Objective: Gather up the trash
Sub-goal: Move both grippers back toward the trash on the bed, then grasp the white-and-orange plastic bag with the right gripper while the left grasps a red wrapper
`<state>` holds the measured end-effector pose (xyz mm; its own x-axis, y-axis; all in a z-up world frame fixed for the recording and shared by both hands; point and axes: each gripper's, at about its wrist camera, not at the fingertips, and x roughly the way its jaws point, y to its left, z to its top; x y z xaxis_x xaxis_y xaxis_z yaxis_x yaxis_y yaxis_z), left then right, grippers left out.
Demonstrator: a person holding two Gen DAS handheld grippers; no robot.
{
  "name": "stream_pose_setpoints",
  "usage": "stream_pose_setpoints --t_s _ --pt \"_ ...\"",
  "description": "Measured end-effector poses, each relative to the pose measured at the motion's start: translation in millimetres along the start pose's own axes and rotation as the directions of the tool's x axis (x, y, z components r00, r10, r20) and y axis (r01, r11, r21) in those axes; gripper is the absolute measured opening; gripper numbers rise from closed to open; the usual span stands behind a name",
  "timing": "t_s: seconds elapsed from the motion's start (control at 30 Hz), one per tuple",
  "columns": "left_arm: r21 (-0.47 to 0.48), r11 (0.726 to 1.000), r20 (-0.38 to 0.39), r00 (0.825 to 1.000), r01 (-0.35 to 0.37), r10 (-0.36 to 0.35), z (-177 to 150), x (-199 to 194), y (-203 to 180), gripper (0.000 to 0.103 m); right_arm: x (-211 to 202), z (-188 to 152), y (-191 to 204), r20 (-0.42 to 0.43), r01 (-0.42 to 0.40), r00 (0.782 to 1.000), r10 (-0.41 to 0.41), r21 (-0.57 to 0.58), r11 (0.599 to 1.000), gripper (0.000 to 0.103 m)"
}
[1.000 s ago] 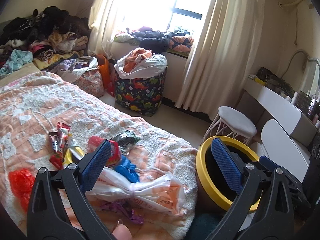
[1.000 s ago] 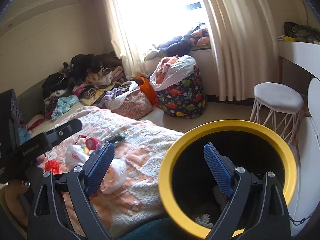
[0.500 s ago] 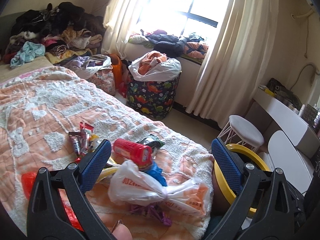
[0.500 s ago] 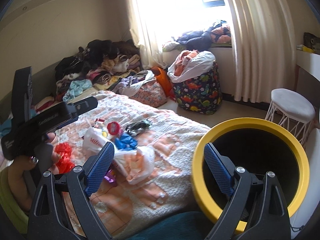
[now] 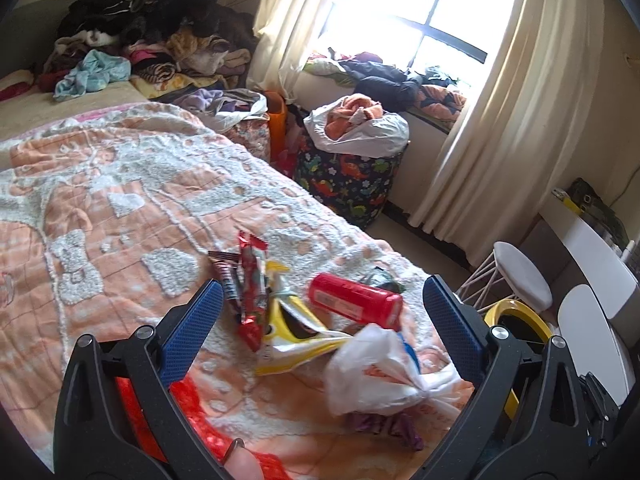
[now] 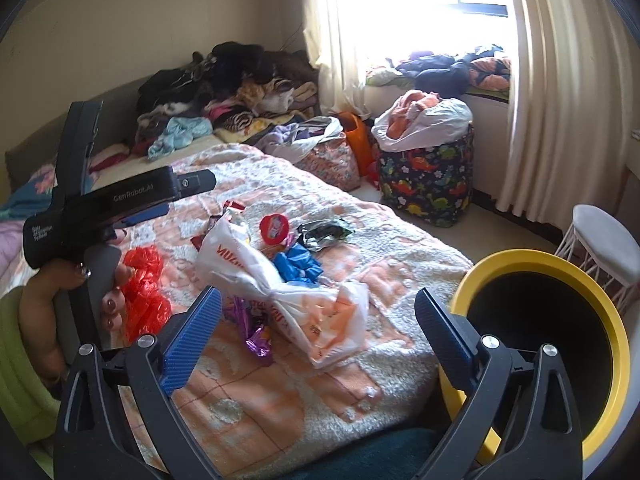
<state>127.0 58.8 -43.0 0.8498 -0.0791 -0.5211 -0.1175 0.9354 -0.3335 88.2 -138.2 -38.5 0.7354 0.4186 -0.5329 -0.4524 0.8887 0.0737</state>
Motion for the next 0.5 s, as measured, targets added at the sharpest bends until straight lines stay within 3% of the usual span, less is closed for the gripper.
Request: stream_pose_setpoints --t_s 0.37,0.5 --pt "-0.04 0.998 -0.031 0.998 -0.056 0.055 2 9 35 0.092 38 3 3 -0.097 0.018 0.995 -0.02 -0.021 1.0 0.095" --pt "-0.045 0.998 -0.055 0.997 -0.048 0.045 1 15 39 0.08 53 2 -3 -0.135 0.023 0.991 -0.023 -0.002 1.0 0.095"
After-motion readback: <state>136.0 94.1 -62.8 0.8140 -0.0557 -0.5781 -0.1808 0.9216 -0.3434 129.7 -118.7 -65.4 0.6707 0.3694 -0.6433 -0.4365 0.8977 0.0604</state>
